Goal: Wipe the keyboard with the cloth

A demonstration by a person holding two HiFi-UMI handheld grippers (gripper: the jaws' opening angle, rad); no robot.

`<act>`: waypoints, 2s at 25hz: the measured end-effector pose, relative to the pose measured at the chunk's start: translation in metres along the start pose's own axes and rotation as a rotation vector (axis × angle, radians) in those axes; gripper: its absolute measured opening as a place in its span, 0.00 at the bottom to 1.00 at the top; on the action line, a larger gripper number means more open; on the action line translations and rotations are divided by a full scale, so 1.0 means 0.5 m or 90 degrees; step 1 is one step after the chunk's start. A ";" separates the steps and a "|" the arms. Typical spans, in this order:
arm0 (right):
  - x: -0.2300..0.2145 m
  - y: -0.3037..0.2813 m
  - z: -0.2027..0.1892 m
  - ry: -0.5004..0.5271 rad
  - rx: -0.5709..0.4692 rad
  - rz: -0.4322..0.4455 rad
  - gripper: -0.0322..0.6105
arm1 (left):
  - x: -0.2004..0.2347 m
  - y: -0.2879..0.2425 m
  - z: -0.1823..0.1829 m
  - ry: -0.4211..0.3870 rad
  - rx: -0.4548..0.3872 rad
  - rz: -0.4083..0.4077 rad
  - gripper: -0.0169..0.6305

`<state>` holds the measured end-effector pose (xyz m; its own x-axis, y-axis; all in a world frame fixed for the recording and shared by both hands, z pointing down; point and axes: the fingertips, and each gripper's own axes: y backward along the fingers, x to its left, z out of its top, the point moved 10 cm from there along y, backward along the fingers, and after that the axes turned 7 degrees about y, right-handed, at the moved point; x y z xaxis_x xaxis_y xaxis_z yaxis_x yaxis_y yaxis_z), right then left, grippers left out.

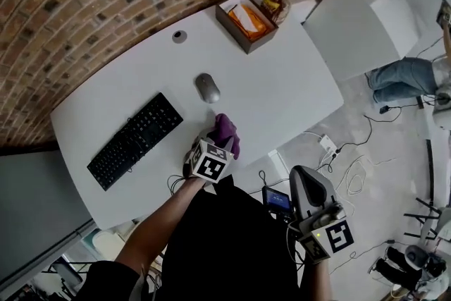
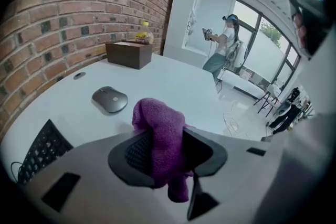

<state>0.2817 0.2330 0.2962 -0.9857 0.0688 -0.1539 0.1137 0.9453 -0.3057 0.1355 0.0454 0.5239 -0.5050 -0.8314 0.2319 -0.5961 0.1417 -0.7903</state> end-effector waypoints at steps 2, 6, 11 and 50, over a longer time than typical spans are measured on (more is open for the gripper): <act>0.004 -0.015 0.006 0.006 -0.004 0.019 0.08 | 0.012 0.030 0.001 0.019 -0.017 0.008 0.28; 0.023 -0.048 0.020 0.016 -0.013 0.058 0.08 | 0.033 0.090 -0.004 0.048 -0.040 0.021 0.28; 0.054 -0.087 0.036 0.027 -0.018 0.108 0.08 | 0.058 0.156 -0.020 0.078 -0.070 0.040 0.28; 0.346 -0.225 0.044 0.080 0.003 0.265 0.08 | 0.239 0.489 -0.255 0.269 -0.166 0.184 0.28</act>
<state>0.1013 0.1314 0.2834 -0.8629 0.4828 -0.1495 0.5054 0.8271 -0.2459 -0.1502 0.0491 0.4309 -0.8444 -0.4592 0.2759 -0.5033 0.5035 -0.7023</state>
